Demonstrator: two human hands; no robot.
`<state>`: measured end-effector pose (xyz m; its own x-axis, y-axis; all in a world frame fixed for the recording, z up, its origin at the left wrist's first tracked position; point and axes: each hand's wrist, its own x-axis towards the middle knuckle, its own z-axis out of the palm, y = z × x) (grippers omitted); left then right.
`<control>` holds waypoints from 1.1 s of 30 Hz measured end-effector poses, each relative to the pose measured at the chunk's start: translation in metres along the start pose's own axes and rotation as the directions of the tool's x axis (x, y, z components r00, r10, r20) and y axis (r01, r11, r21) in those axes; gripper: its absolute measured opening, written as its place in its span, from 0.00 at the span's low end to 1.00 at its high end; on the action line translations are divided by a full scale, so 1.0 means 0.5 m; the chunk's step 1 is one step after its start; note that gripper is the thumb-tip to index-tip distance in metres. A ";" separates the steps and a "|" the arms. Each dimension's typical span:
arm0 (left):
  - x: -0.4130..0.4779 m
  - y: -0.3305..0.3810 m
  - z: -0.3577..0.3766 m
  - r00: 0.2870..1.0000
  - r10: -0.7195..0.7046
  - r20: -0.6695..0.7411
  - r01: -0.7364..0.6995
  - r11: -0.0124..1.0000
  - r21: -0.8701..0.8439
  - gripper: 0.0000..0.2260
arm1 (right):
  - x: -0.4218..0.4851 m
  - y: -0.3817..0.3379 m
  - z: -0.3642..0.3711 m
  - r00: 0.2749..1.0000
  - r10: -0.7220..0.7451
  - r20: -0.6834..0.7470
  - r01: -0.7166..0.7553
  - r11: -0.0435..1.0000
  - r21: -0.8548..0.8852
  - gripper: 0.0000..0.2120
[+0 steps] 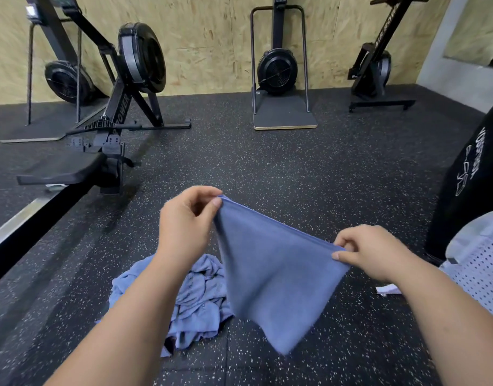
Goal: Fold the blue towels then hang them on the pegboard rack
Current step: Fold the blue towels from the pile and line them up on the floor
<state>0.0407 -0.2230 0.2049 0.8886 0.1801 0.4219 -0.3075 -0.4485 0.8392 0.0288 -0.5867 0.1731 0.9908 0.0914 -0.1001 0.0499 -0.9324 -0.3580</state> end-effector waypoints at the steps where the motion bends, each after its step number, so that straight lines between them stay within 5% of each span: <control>1: 0.004 -0.005 -0.010 1.000 0.000 -0.024 0.001 1.000 0.031 0.07 | 0.001 0.008 -0.004 0.998 0.032 -0.054 -0.032 0.999 0.004 0.08; 9: 0.000 -0.014 -0.032 0.984 0.178 -0.015 -0.163 0.927 0.337 0.09 | 0.001 0.017 -0.020 0.937 0.049 -0.345 -0.110 0.981 -0.158 0.05; 15: -0.001 -0.016 -0.029 0.993 0.054 -0.108 -0.012 0.934 0.356 0.06 | -0.001 0.015 -0.025 0.866 0.062 -0.497 -0.164 0.973 -0.165 0.09; 20: 0.004 -0.028 -0.019 0.978 -0.130 -0.163 0.166 0.960 0.227 0.06 | -0.002 0.001 -0.030 0.847 0.012 -0.532 0.024 0.998 0.060 0.06; 25: 0.014 -0.044 -0.014 0.931 -0.340 -0.132 0.318 0.934 -0.160 0.07 | -0.014 -0.020 -0.050 0.783 0.056 -0.619 0.111 0.967 0.228 0.05; 30: 0.012 -0.040 -0.014 0.942 -0.322 -0.089 0.300 0.933 -0.199 0.06 | -0.017 -0.025 -0.061 0.761 0.151 -0.631 0.133 0.916 0.379 0.13; 33: 0.013 -0.042 -0.014 0.940 -0.332 -0.085 0.307 0.926 -0.222 0.04 | -0.019 -0.021 -0.068 0.753 0.179 -0.633 0.108 0.915 0.388 0.07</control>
<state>0.0506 -0.2063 0.1925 0.9081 0.3921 0.1469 -0.0873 -0.1657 0.9823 0.0232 -0.5897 0.2097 0.8352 -0.3190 0.4479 0.1040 -0.7082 -0.6983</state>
